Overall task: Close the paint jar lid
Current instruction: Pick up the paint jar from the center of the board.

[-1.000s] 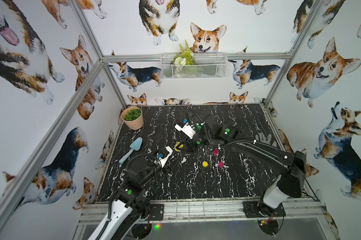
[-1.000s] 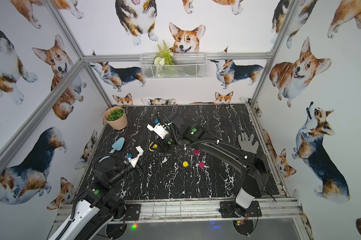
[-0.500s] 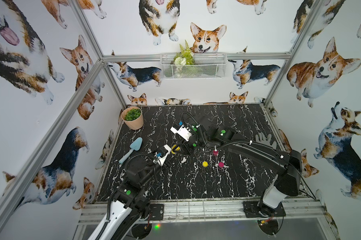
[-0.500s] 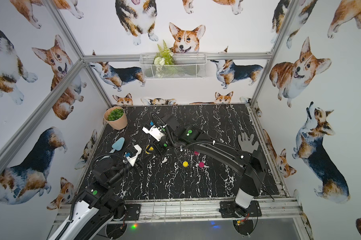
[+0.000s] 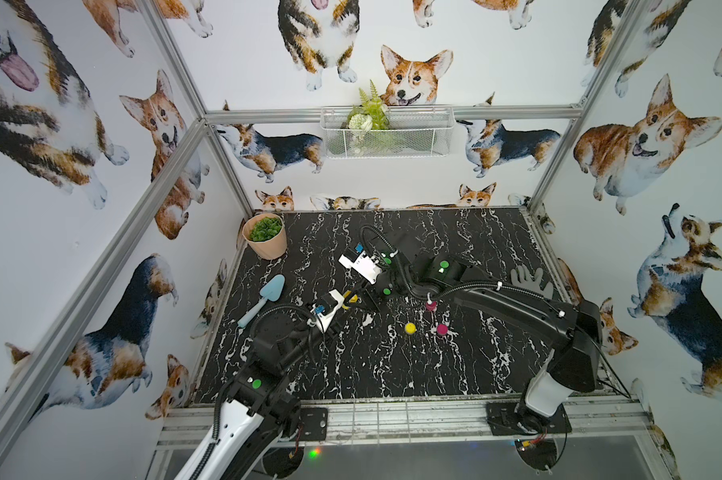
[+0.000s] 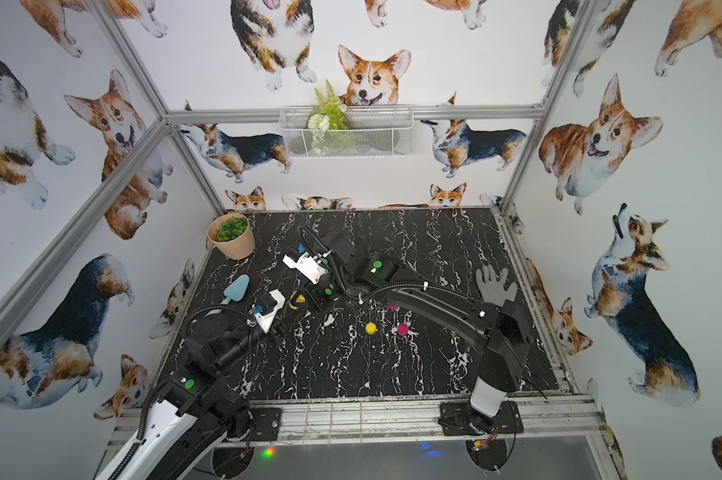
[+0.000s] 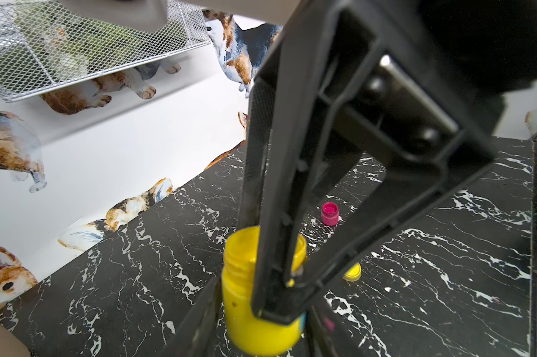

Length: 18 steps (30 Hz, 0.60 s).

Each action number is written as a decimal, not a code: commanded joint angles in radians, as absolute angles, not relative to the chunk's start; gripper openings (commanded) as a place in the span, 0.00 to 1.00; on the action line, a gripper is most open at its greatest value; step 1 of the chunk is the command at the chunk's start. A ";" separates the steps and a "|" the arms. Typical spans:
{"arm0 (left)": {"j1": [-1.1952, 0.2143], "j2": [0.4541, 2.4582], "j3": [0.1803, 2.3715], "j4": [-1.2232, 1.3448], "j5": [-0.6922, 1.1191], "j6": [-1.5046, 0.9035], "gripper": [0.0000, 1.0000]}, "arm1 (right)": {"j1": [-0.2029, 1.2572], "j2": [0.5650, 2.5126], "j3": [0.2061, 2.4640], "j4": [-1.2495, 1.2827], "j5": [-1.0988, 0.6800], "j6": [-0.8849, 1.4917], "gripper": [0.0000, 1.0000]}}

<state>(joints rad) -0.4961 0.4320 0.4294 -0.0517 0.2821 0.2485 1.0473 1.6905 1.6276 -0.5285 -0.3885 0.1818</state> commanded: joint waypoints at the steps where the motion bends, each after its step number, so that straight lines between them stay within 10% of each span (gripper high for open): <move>1: -0.496 0.442 0.445 -0.051 0.288 0.268 0.42 | 1.050 1.691 1.637 -0.517 -0.391 0.184 0.33; 18: -0.495 0.430 0.446 -0.049 0.314 0.275 0.33 | 1.055 1.690 1.638 -0.509 -0.384 0.186 0.40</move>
<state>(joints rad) -0.4961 0.4358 0.4442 -0.0738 0.2939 0.2596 1.0534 1.6909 1.6299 -0.5274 -0.3786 0.1829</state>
